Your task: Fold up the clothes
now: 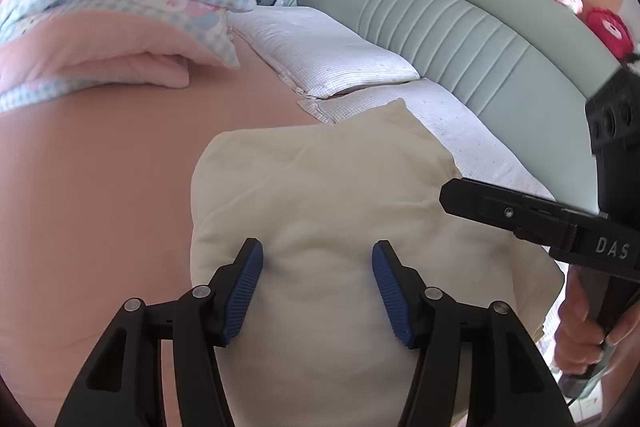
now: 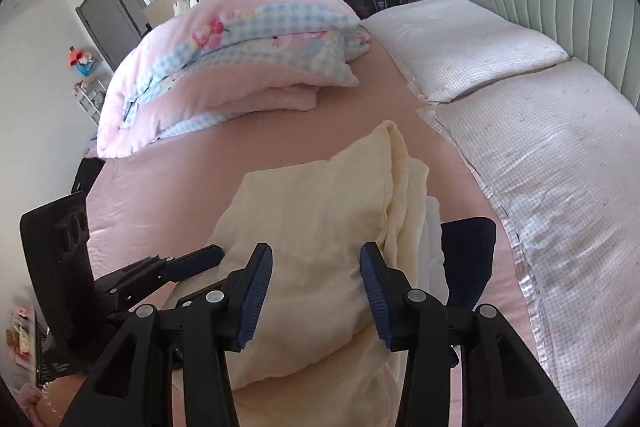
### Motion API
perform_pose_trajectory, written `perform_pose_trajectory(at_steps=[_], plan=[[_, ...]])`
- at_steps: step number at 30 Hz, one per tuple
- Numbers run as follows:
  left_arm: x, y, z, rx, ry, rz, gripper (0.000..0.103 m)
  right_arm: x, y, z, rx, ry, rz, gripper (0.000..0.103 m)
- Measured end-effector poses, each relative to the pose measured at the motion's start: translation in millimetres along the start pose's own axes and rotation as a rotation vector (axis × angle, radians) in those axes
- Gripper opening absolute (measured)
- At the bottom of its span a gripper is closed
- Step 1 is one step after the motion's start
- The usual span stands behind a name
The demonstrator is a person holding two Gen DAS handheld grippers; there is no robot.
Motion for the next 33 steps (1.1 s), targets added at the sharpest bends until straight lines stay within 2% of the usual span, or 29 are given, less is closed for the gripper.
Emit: perform_pose_trajectory(at_steps=[3, 7, 10, 11, 12, 14, 16, 19, 24, 25, 26, 28, 29, 33], plan=[[3, -1, -2, -0.012, -0.003, -0.008, 0.055, 1, -3, -7, -0.030, -0.025, -0.032, 0.042], [-3, -4, 1, -0.002, -0.020, -0.018, 0.056, 3, 7, -11, -0.150, -0.015, -0.115, 0.043], [-28, 1, 3, -0.050, -0.074, -0.076, 0.057, -14, 17, -5, -0.108, -0.048, -0.081, 0.045], [-37, 3, 4, -0.061, -0.096, -0.076, 0.062, -22, 24, -3, -0.096, -0.061, -0.063, 0.046], [-46, 6, 5, -0.067, -0.116, -0.061, 0.069, -31, 33, -2, -0.095, -0.073, -0.061, 0.048], [-61, 13, 7, -0.080, -0.137, -0.034, 0.077, -40, 47, -1, -0.104, -0.090, -0.090, 0.067], [-72, 21, 7, -0.099, -0.135, -0.024, 0.078, -46, 60, -1, -0.113, -0.100, -0.125, 0.073], [-86, 32, 6, -0.104, -0.122, -0.001, 0.078, -55, 79, -1, -0.125, -0.113, -0.174, 0.075], [-126, 64, -4, -0.132, -0.147, 0.063, 0.080, -51, 97, -17, -0.084, -0.073, -0.151, 0.075], [-135, 72, -8, -0.138, -0.145, 0.087, 0.082, -49, 102, -20, -0.073, -0.062, -0.146, 0.080], [-145, 80, -12, -0.143, -0.144, 0.108, 0.086, -46, 109, -24, -0.057, -0.048, -0.139, 0.090], [-163, 97, -18, -0.147, -0.143, 0.157, 0.089, -40, 127, -30, -0.048, -0.038, -0.126, 0.100], [-172, 107, -21, -0.150, -0.144, 0.189, 0.090, -36, 139, -32, -0.060, -0.034, -0.131, 0.103], [-217, 150, -37, -0.186, -0.164, 0.289, 0.092, -21, 189, -42, -0.111, -0.020, -0.151, 0.103]])
Point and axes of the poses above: each gripper's, at about its wrist camera, not at the fingertips, and x roughly the way its jaws point, y to its left, z to its top, the point moved 4 cm from there along x, roughly the way its jaws point, and after that the axes turned 8 degrees about z, right-handed, at the moved point
